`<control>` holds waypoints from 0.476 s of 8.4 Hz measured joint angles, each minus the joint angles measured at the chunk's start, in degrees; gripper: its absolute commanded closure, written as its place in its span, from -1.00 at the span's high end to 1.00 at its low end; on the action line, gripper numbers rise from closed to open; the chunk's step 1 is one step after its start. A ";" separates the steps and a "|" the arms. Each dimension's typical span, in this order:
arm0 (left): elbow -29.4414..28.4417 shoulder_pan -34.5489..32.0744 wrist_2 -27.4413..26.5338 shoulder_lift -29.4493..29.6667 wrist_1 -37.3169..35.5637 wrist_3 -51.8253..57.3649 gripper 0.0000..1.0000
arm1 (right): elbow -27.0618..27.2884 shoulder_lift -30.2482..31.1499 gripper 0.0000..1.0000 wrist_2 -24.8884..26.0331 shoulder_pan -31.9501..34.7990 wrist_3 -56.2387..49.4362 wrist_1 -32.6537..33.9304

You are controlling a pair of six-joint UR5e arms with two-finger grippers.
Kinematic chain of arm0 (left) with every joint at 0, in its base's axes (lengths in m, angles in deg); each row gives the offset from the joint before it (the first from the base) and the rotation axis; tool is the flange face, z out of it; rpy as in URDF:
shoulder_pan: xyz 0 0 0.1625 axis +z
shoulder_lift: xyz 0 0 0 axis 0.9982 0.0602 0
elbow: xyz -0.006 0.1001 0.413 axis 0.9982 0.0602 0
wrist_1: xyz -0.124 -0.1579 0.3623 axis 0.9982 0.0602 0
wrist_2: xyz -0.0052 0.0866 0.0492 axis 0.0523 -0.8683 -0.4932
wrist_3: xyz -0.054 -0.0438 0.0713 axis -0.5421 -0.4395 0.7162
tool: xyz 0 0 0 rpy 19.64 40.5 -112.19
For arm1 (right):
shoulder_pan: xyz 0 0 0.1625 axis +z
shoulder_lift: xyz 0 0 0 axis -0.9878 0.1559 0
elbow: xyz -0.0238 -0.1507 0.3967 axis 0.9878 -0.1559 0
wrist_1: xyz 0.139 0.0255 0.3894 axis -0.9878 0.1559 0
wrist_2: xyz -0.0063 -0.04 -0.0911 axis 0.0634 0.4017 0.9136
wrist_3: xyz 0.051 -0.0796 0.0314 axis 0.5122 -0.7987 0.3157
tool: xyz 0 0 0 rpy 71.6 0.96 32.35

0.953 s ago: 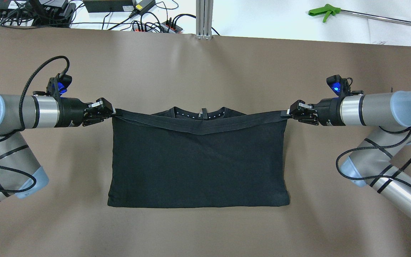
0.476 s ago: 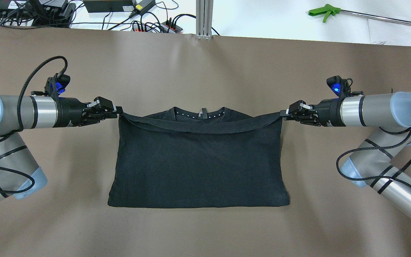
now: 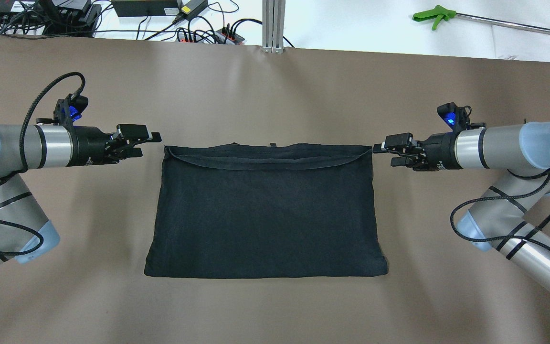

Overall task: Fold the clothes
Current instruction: 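Lay the hem down over the collar and open both grippers, then grasp the folded shirt's near corner with the right gripper and drag it sideways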

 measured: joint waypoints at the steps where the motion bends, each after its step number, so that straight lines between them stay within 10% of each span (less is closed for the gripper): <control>1: 0.02 -0.13 -0.15 0.11 -0.04 0.03 0.89 | 2.08 2.19 0.88 -0.82 -1.98 0.68 1.30; 4: 0.40 -1.03 -0.24 0.43 -1.00 0.15 0.89 | 5.73 7.99 0.88 -0.96 -6.62 2.28 2.55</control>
